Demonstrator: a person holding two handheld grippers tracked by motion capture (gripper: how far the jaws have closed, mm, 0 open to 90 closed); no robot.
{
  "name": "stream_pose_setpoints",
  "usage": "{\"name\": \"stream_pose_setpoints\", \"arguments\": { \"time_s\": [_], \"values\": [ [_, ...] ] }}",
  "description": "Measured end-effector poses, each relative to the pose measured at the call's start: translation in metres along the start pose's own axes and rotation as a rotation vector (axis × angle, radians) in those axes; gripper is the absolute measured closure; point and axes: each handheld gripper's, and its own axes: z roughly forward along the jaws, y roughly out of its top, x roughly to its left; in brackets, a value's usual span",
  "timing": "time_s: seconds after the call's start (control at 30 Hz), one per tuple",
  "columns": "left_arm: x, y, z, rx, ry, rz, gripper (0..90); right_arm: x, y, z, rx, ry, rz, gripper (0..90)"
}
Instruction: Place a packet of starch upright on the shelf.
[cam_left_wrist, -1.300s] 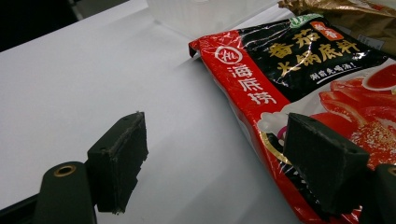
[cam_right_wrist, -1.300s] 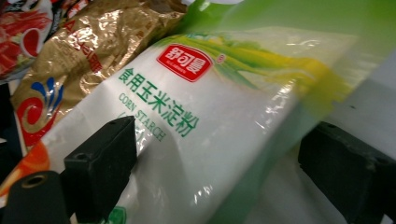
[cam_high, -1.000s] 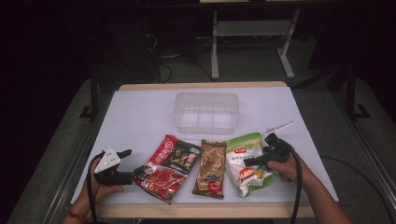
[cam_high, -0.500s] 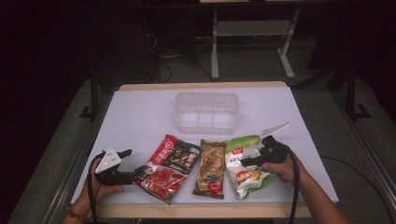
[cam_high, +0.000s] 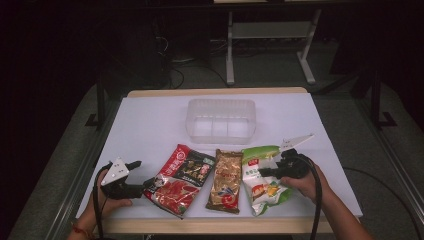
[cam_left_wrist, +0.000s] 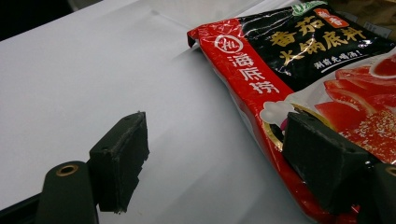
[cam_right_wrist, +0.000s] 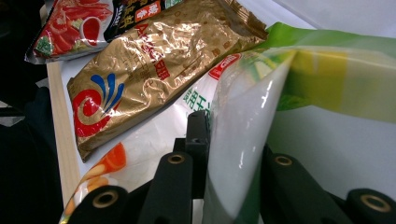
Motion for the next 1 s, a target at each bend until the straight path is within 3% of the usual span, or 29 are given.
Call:
{"name": "stream_pose_setpoints", "arguments": {
  "time_s": [0.43, 1.0],
  "values": [
    [0.0, 0.0, 0.001, 0.001, -0.004, -0.013, 22.2, 0.011, -0.002, -0.031, -0.069, -0.112, -0.027, 81.9],
    [0.001, 0.0, 0.001, 0.0, -0.009, -0.018, 21.9, 0.024, 0.005, -0.042, -0.136, -0.164, -0.087, 82.5]
  ]
}}
